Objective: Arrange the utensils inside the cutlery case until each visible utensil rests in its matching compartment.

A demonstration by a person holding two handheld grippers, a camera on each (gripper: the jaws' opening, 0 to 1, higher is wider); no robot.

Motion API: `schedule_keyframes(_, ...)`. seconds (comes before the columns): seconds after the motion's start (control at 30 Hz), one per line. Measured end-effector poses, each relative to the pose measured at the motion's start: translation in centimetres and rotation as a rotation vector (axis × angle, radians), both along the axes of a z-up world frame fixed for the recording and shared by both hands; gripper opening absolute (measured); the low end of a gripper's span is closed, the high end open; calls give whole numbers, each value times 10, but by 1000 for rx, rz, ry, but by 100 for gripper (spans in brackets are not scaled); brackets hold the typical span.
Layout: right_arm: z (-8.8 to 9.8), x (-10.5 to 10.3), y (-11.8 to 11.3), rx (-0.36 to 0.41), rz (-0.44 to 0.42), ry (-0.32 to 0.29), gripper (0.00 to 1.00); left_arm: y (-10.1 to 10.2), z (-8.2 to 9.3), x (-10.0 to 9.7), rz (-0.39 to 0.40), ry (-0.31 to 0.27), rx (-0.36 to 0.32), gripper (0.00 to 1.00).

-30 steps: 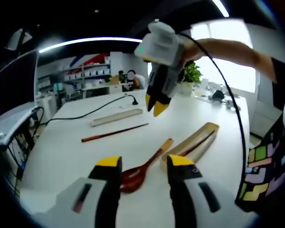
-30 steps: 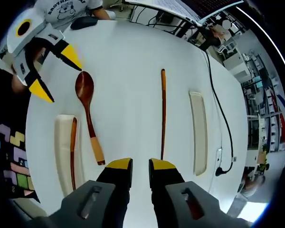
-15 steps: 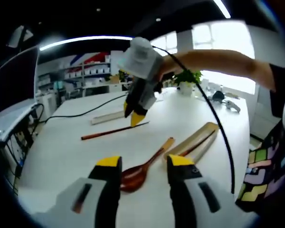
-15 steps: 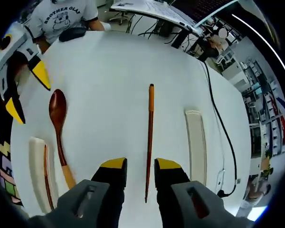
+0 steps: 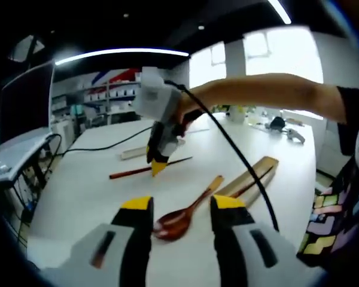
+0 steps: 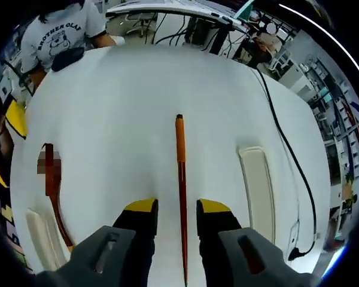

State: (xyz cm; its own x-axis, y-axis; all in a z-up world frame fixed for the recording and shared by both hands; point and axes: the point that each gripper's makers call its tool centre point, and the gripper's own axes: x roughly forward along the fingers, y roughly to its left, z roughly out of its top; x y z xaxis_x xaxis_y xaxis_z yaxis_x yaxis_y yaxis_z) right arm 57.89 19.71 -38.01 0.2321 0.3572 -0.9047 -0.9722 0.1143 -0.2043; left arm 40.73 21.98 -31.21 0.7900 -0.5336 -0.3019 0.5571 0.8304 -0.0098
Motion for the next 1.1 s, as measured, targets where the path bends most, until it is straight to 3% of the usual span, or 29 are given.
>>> schedule_keyframes(0.27,-5,-6,2,-41,-1,117,22,1,-1,-3,-5,-6,-12,40)
schedule_keyframes(0.33,-6,-7,2,-55,-35,155,21,3,-2,-2,1,-3,-14,40)
schedule_keyframes(0.53,-7,-7,5,-84,2,192,20,7,-1,-2,12,1,-20,40)
schedule_keyframes(0.7,-7,-8,4,-107,7,193,19,8,-2,-1,19,5,-22,40)
schedule_keyframes(0.9,-8,-17,3,-112,37,187,3,5,-5,0,16,18,-24,40)
schedule_keyframes(1.1,-6,-19,4,-152,32,168,2,0,-7,0,13,21,-13,40)
